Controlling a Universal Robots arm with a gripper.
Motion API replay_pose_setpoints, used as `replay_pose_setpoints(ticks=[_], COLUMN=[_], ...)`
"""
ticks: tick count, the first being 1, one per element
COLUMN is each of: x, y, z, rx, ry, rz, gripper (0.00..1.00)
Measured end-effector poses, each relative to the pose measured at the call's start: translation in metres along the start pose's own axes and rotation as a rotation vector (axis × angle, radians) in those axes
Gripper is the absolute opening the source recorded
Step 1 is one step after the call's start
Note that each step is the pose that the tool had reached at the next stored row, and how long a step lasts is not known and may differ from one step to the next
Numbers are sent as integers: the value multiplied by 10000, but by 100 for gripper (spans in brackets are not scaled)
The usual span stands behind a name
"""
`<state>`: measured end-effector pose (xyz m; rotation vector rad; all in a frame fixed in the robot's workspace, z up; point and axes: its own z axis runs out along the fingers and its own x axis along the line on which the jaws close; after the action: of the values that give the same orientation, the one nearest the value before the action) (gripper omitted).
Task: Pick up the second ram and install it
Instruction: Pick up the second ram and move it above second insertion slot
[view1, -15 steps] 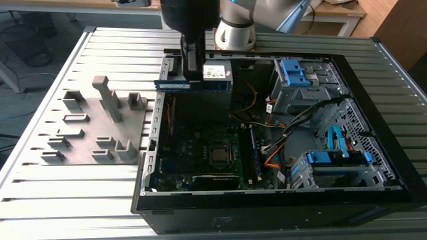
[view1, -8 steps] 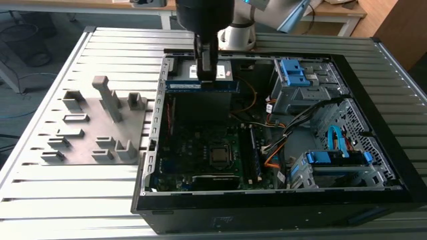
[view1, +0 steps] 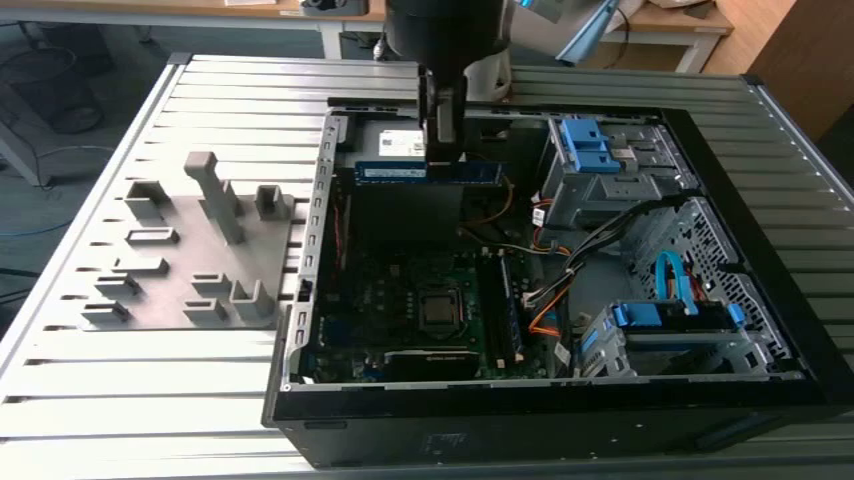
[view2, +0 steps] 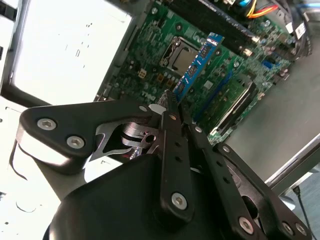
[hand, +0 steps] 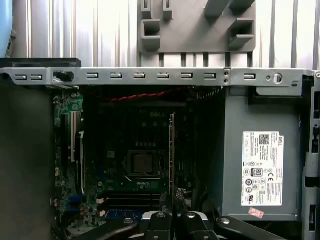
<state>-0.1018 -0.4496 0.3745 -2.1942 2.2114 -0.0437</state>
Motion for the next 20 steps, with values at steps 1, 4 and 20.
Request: replay_pose_setpoints(ticks=[1, 4, 20], x=[0, -1, -4], y=[-24, -96, -482], z=[1, 3, 19], rx=[0, -1, -1], ry=[0, 1, 0], rz=[0, 1, 0], gripper=[14, 14, 14])
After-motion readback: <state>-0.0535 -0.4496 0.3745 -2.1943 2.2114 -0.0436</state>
